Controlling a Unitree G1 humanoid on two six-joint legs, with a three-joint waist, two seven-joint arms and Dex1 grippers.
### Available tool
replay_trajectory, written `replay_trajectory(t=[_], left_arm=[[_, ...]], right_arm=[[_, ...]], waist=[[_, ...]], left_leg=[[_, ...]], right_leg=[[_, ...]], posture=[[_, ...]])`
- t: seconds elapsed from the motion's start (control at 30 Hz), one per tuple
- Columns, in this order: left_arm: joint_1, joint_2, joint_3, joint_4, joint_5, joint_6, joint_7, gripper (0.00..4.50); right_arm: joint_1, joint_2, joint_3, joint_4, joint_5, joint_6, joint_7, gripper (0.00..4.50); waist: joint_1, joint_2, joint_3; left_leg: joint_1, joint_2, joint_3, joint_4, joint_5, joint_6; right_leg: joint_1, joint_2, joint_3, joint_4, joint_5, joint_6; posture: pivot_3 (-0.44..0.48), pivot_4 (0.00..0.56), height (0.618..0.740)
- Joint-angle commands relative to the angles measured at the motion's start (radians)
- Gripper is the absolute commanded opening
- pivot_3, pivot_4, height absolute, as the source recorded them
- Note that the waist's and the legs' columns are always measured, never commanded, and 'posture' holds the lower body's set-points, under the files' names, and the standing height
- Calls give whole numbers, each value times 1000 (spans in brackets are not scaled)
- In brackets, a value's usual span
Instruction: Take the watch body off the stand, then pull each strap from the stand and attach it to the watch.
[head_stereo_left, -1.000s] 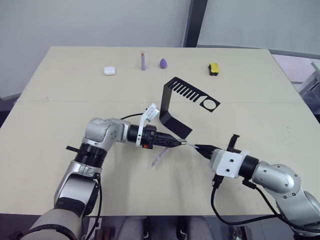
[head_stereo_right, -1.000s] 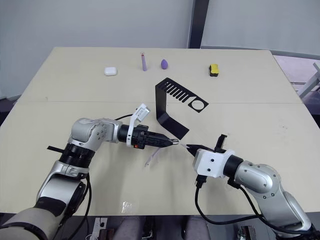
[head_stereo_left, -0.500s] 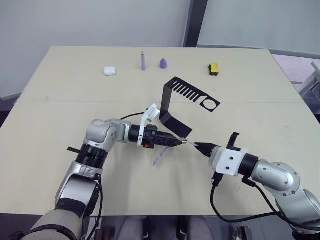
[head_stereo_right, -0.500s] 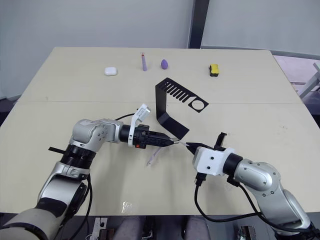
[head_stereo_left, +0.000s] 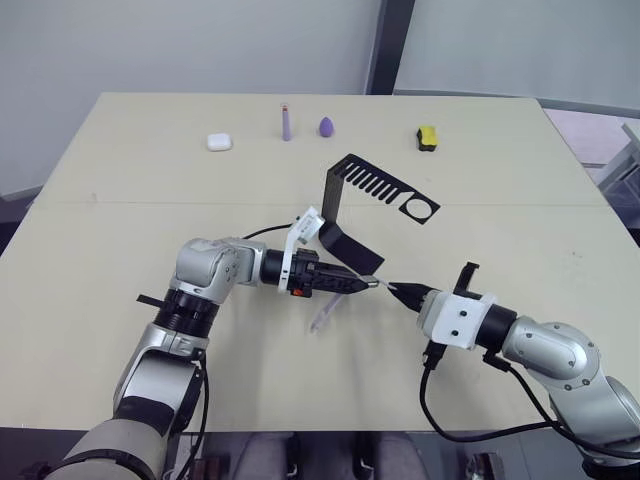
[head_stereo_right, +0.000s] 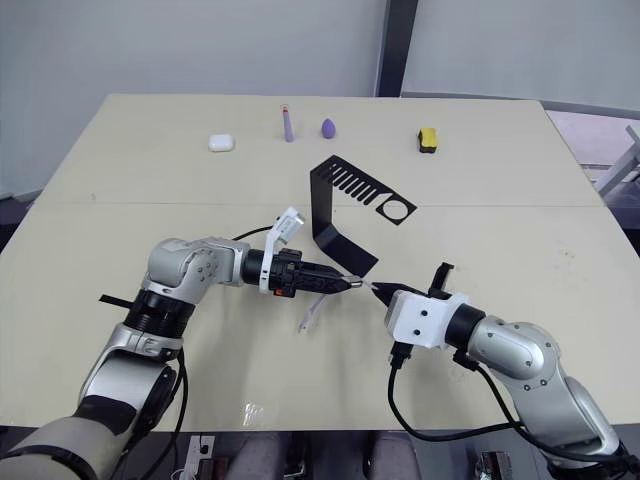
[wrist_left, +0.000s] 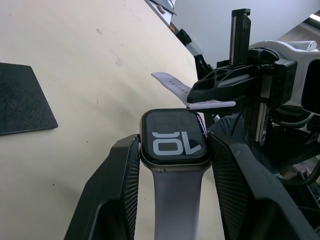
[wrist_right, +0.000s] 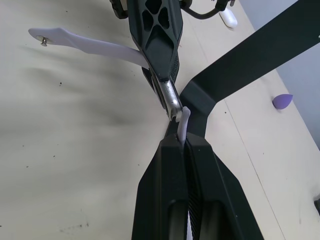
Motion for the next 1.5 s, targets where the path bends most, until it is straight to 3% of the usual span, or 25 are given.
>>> replay_trajectory(t=[0.03, 1.5], left_arm=[[-14, -3, 26, -11, -19, -14, 0, 1612], [-15, -19, 45, -28, -45, 9, 16, 1612]], right_arm=[[2, -8, -42, -46, 24, 6, 18, 0], [-10, 1, -24, -29, 18, 7, 25, 0]], waist=[[0, 0, 0], [0, 0, 0]], left_leg=[[0, 0, 0, 0, 0, 0], [0, 0, 0, 0, 0, 0]], right_leg=[[0, 0, 0, 0, 0, 0], [0, 0, 0, 1, 0, 0]], posture=[[0, 150, 740], [0, 150, 740]])
